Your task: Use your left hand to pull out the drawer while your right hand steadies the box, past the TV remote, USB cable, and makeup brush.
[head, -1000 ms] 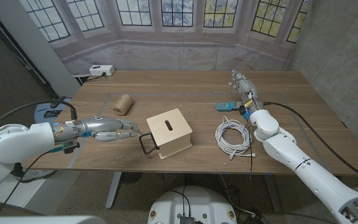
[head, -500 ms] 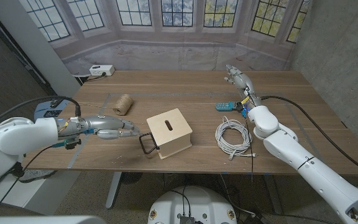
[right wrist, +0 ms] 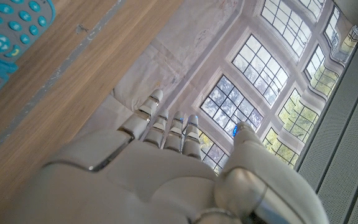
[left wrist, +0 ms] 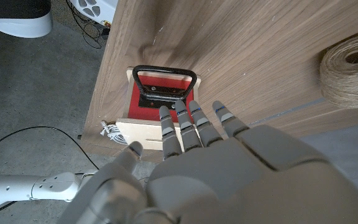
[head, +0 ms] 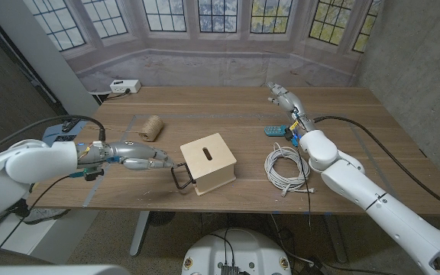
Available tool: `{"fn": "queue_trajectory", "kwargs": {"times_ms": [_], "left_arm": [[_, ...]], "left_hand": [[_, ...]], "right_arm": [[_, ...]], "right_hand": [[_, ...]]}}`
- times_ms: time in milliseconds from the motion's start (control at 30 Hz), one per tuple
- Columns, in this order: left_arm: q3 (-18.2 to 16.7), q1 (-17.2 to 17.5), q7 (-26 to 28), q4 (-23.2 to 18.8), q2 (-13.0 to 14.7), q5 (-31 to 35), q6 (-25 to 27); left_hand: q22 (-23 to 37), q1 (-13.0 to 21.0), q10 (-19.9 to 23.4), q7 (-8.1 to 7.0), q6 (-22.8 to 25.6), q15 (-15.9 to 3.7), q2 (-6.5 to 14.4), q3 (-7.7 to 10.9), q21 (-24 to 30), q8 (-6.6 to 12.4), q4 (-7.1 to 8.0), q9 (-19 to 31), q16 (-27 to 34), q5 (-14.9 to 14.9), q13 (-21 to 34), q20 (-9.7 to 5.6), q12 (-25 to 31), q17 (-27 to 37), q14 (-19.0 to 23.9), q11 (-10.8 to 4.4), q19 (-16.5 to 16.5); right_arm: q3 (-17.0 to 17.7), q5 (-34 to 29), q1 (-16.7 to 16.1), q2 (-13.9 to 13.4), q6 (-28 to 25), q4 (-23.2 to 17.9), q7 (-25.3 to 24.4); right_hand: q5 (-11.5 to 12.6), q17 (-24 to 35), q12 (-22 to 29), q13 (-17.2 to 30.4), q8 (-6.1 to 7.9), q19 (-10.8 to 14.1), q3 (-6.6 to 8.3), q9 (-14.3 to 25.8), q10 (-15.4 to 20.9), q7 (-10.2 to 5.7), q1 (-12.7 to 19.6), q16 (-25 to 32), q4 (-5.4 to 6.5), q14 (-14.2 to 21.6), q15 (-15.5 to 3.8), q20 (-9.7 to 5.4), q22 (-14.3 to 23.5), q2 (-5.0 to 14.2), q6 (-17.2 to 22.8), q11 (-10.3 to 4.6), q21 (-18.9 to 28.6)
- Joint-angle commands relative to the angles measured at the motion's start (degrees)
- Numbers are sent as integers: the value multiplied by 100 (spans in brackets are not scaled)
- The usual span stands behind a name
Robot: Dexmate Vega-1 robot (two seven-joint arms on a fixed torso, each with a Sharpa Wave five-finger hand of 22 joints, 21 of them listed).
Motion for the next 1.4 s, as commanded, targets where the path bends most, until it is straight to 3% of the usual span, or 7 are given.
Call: {"fn": "queue_trajectory", "kwargs": {"times_ms": [33,400,833,1200,1400], "left_arm": [[475,-315,45,261,461,-229,43],[889,-628,201,362,845,-315,45],[1242,-828,372,420,1218,-379,60],[1449,-858,480,317,1452,-180,108],[1689,-979,529,257,1587,-41,172]], "left_hand": [[20,-61,84,-22,69,-15,7,9,27,-6,14,23,16,26,18,-38,26,6,48,28,19],[19,-62,195,-25,135,-55,3,24,23,-19,4,23,32,27,18,-78,37,-5,191,-6,3],[24,-77,698,-7,417,-114,-13,50,24,-7,3,26,109,26,9,-108,129,-35,714,-83,-37],[24,-82,792,-26,564,-128,-32,52,29,9,-1,26,78,25,4,-165,119,-46,784,-82,-34],[24,-89,811,-2,583,-121,-45,45,15,0,1,27,66,23,2,-183,108,-49,808,-97,-74]], "right_arm": [[-160,-174,-28,-85,-416,-279,38],[-140,-322,-149,-132,-457,-479,-99],[-119,-557,-268,-192,-700,-811,-278],[-62,-663,-443,-226,-656,-1019,-377],[-109,-726,-449,-331,-975,-1324,-267]], "right_hand": [[9,18,26,11,23,-26,16,23,33,38,-27,27,-30,1,-106,-150,7,21,6,33,4],[9,19,25,10,18,-63,11,22,18,43,-25,29,-44,-13,-103,-147,4,31,-11,50,5],[7,21,2,8,-4,-109,-3,21,-73,53,-33,23,-62,-62,-93,-138,1,37,-85,47,11],[7,18,2,8,-4,-143,-7,21,-97,56,-28,23,-78,-80,-81,-125,0,41,-102,76,11],[11,15,2,7,0,-186,7,21,-120,58,-7,17,-95,-108,-70,-109,0,71,-107,76,6]]}}
